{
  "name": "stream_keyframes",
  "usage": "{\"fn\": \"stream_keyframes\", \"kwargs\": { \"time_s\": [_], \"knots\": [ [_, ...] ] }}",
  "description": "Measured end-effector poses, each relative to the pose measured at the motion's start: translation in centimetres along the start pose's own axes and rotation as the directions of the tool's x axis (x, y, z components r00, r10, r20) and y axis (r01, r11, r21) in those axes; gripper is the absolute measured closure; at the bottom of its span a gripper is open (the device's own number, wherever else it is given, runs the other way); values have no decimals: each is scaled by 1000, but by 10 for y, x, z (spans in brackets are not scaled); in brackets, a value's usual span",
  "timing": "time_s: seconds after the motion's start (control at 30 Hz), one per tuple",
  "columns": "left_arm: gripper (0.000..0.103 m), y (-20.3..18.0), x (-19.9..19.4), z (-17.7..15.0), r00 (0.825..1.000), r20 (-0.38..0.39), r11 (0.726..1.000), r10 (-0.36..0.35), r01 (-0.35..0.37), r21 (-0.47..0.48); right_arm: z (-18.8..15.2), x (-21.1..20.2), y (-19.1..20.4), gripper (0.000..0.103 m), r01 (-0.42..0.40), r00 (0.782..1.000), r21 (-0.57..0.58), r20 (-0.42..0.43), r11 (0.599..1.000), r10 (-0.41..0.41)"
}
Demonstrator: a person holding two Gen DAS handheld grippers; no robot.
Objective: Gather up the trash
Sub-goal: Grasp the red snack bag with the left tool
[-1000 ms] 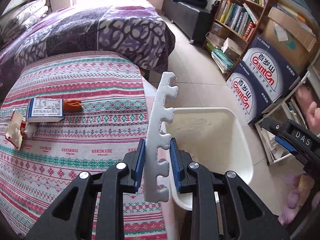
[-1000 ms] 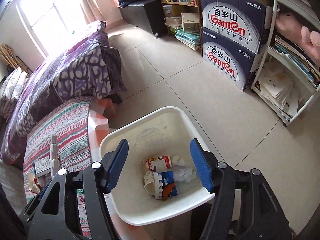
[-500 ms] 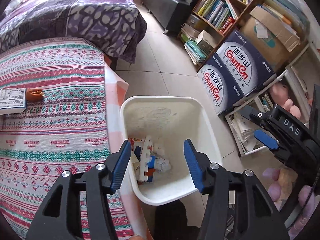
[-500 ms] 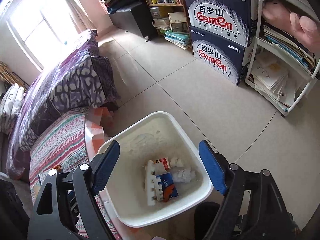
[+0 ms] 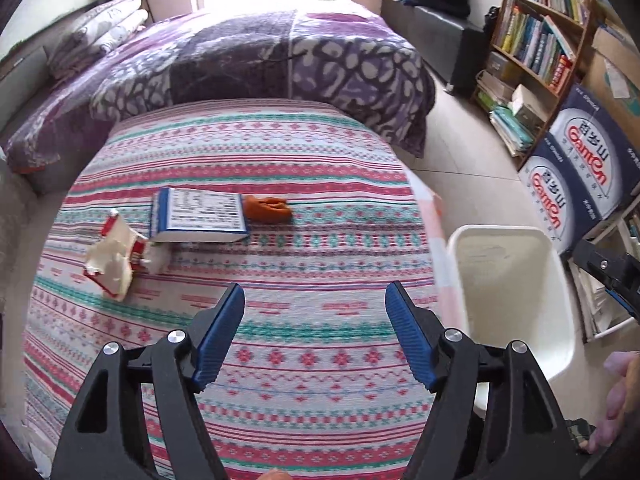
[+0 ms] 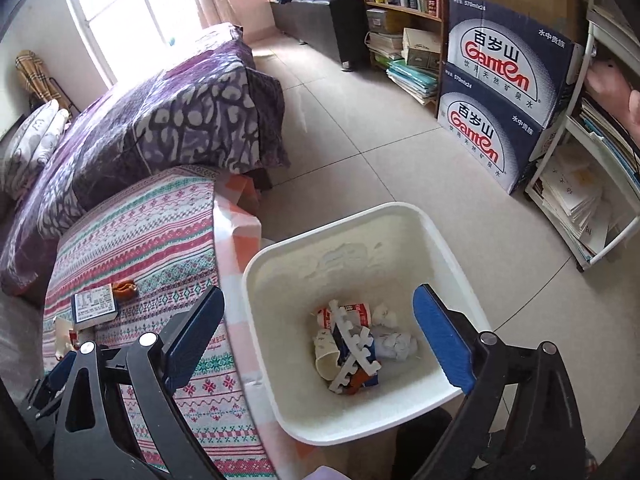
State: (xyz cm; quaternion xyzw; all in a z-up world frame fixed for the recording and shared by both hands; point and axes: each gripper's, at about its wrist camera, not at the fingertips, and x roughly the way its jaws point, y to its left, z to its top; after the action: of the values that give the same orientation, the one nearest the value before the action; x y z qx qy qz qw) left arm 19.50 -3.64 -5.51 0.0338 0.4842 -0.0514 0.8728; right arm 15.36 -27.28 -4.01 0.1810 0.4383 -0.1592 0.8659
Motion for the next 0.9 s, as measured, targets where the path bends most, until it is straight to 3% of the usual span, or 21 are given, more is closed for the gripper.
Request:
{"fn": "stream_keyframes", "kwargs": {
  "time_s": [0.07, 0.2, 0.33, 0.43, 0.6, 0.7, 0.8, 0.87, 0.9],
  "knots": [
    [22, 19, 4, 2, 998, -11, 999, 54, -54, 6, -3, 3, 14, 11, -6, 1000, -26, -14, 1000, 5],
    [20, 58, 13, 5, 987, -44, 987, 153, -151, 55, -11, 10, 41, 11, -16, 999, -79, -39, 997, 13],
    [20, 95, 32, 3, 954, -51, 946, 297, -287, 149, -17, 19, 60, 11, -35, 997, -110, -75, 993, 27],
    [20, 125, 54, 1, 932, -91, 925, 351, -330, 188, -22, 26, 74, 11, -41, 995, -128, -99, 991, 28],
    [20, 163, 85, -3, 923, -155, 923, 352, -314, 224, -28, 36, 95, 11, -87, 989, -125, -134, 988, 70],
    [20, 182, 101, -4, 930, -186, 938, 317, -279, 206, -33, 42, 110, 11, -119, 984, -137, -151, 983, 98],
    [21, 194, 109, -7, 942, -175, 946, 287, -250, 207, -42, 46, 135, 11, -128, 987, -228, -129, 965, 101],
    [41, 201, 111, -9, 951, -175, 955, 255, -219, 198, -49, 47, 154, 11, -134, 989, -314, -102, 940, 107],
    [43, 206, 109, -9, 959, -167, 963, 231, -201, 177, -53, 47, 162, 11, -139, 989, -353, -93, 925, 113]
  ]
}}
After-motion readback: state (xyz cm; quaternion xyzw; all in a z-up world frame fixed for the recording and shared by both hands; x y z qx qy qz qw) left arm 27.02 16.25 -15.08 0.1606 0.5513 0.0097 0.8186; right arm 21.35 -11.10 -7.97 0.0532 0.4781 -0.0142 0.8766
